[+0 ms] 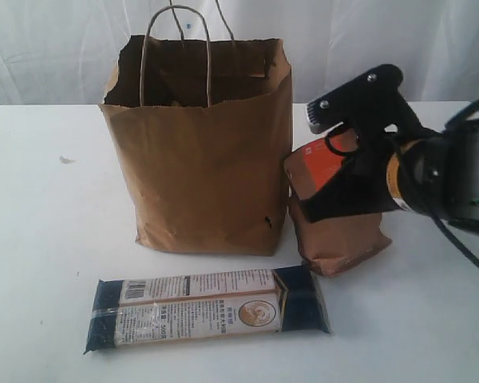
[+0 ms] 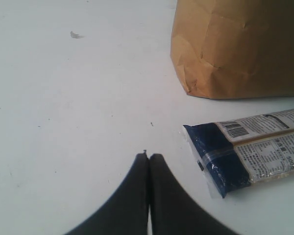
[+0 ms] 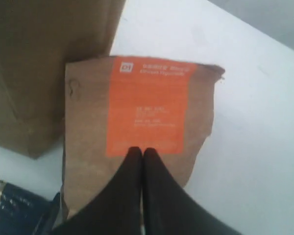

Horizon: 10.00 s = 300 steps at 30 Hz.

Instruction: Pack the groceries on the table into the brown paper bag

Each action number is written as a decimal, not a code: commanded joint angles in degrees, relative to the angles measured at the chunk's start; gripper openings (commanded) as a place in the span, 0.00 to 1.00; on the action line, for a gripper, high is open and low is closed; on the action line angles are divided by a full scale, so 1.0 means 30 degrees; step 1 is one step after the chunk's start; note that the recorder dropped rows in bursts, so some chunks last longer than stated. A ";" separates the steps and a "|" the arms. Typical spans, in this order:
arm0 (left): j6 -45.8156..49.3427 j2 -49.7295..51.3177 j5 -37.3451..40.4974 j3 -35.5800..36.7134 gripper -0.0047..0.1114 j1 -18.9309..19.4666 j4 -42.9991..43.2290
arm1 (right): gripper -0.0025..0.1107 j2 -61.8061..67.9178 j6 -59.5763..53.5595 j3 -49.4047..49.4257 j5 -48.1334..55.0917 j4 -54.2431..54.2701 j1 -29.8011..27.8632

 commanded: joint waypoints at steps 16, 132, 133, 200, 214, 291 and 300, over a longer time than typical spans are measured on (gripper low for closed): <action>0.0011 -0.0075 0.0013 0.0081 0.04 0.0047 -0.0127 | 0.18 -0.4993 0.5351 0.2682 -0.1082 0.1192 0.0014; 0.0011 -0.0075 0.0013 0.0081 0.04 0.0047 -0.0127 | 0.04 0.0141 0.0620 -0.0659 0.2391 0.8265 -0.1358; 0.0011 -0.0075 0.0013 0.0081 0.04 0.0047 -0.0127 | 0.02 -0.0409 0.0366 -0.0618 0.2304 0.8265 -0.1358; 0.0011 -0.0075 0.0013 0.0081 0.04 0.0047 -0.0127 | 0.33 1.0152 -0.8853 -0.4937 0.4703 1.0724 -0.0352; 0.0011 -0.0075 0.0013 0.0081 0.04 0.0047 -0.0127 | 0.02 0.9506 -0.8994 -0.4937 0.4735 1.0853 0.0039; 0.0011 -0.0075 0.0013 0.0081 0.04 0.0047 -0.0127 | 0.69 0.3264 -1.4473 -0.2607 1.0243 1.1935 0.1022; 0.0011 -0.0075 0.0013 0.0081 0.04 0.0047 -0.0127 | 0.69 0.3399 -1.4436 -0.1372 0.8848 1.2136 -0.0208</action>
